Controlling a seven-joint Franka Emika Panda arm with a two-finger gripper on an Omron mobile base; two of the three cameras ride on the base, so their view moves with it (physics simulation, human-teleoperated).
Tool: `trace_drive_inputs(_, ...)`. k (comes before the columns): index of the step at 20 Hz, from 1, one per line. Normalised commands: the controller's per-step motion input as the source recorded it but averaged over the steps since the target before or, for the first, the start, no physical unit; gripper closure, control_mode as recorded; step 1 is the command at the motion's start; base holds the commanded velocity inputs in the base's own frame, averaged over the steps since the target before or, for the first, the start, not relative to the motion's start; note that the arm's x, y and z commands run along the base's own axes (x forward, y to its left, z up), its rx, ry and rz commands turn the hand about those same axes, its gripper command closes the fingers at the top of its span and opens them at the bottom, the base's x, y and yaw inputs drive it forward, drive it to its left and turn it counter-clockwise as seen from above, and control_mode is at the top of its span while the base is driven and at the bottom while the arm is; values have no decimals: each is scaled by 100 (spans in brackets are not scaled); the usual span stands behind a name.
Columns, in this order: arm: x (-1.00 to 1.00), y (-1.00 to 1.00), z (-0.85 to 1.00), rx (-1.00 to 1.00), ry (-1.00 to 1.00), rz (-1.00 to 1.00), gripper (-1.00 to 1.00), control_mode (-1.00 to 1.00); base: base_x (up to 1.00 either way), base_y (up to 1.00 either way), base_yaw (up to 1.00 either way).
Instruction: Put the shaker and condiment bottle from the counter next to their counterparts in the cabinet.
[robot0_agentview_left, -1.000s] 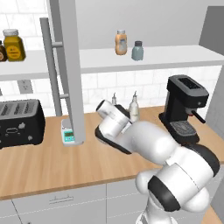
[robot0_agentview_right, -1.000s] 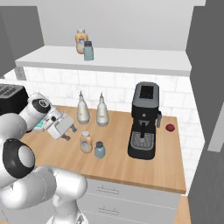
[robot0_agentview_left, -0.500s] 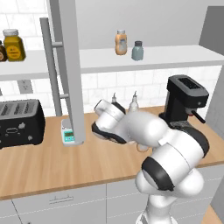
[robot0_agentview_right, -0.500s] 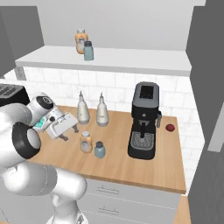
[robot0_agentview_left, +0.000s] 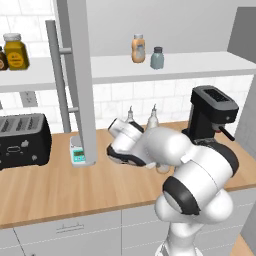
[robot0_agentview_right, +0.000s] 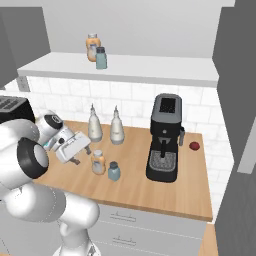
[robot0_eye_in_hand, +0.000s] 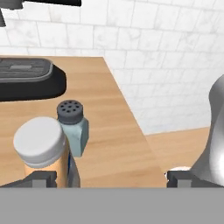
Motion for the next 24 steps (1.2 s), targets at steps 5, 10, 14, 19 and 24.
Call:
trace_drive_inputs(5,0,-5,-8,0,-3,6,-100,-100,0,0,0)
trace_drive_inputs(10,7,-1,-2,0,-1,8,-100,-100,0,0,0)
trace_drive_inputs(14,15,-10,-1,0,0,11,-100,-100,0,0,0)
trace_drive_inputs(19,4,-14,-5,0,-2,7,-100,-100,0,0,0)
trace_drive_inputs(24,1,-13,-15,0,-2,6,-100,-100,0,0,0)
